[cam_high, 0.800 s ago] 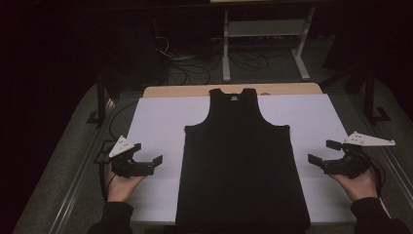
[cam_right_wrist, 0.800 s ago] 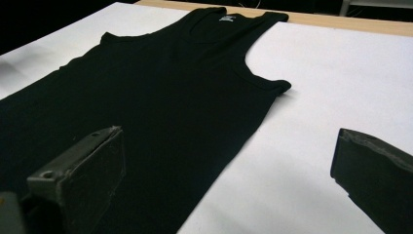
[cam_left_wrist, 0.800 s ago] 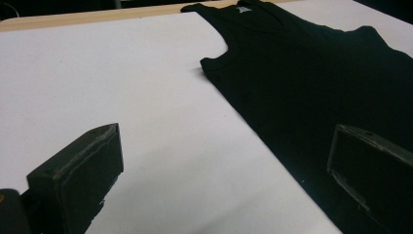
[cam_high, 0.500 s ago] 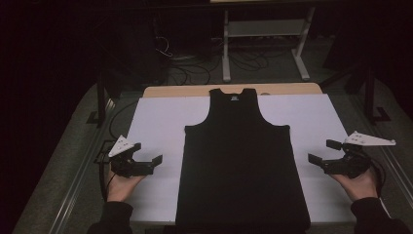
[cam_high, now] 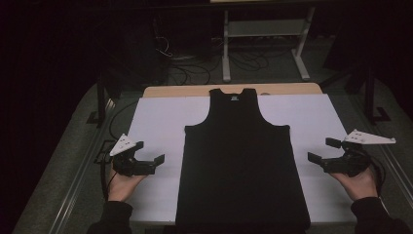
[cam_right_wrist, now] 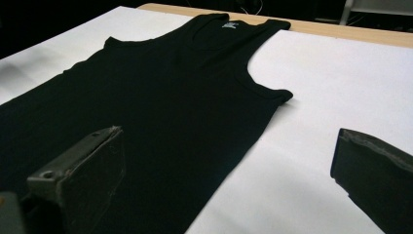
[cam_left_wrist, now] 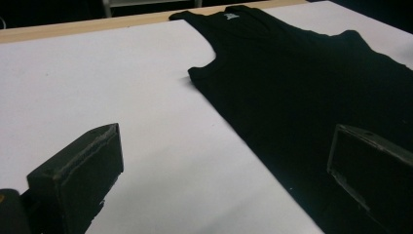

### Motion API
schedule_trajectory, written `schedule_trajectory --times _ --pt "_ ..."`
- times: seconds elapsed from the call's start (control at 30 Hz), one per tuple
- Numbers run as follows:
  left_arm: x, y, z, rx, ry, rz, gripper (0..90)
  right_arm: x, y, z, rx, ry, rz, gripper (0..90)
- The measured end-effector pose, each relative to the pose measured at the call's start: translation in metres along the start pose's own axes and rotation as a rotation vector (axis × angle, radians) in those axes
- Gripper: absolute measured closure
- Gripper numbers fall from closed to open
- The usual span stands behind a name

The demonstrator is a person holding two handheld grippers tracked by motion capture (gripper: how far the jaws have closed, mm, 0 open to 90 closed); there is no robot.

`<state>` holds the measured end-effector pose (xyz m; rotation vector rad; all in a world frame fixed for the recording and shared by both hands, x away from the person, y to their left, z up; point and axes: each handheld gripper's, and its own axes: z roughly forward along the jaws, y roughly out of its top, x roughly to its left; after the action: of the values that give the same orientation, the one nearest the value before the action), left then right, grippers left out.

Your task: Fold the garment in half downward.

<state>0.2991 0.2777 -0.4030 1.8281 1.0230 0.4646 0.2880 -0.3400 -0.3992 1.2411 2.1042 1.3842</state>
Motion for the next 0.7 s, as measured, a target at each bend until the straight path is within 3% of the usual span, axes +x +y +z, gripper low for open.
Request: schedule_trajectory --times 0.7 --pt "-0.003 0.011 0.007 0.008 -0.032 0.017 0.0 -0.001 0.017 0.007 0.021 0.018 -0.031 0.0"
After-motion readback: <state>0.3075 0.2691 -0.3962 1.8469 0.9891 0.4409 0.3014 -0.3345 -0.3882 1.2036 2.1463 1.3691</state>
